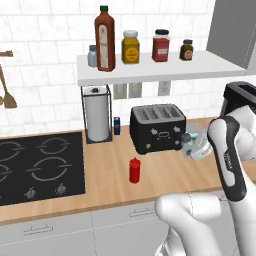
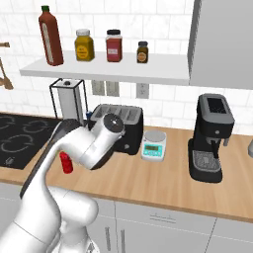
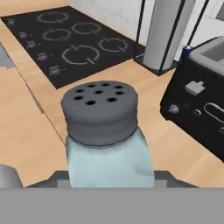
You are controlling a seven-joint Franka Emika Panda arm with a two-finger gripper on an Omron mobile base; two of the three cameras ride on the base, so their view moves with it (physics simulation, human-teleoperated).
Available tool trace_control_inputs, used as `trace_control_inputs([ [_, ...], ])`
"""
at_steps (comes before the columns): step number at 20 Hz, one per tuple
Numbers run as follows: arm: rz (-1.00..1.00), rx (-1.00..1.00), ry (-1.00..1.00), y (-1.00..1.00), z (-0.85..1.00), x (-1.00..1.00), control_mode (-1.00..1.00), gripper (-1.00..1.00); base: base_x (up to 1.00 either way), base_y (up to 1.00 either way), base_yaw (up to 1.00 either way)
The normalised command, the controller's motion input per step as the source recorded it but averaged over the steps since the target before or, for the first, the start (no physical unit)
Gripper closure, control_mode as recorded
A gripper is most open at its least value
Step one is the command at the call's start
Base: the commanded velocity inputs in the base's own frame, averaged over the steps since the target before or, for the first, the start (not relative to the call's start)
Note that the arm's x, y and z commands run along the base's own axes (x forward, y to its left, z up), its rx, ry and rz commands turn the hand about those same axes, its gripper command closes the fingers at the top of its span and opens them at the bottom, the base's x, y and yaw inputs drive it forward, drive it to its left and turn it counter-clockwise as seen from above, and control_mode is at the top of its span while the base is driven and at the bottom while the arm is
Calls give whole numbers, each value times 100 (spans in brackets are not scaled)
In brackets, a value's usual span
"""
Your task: Put the shaker and condiment bottle from the counter next to their counterparts in the cabinet.
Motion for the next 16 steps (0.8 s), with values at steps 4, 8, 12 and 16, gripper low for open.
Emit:
trace_control_inputs([
  [4,-9,0,22,81,100,-27,-100,100,0,0,0],
  [8,-12,0,26,86,100,-31,-100,100,0,0,0],
  [12,-15,0,23,77,97,-41,-100,100,0,0,0],
  [16,-10,-1,14,77,64,-40,-100,100,0,0,0],
])
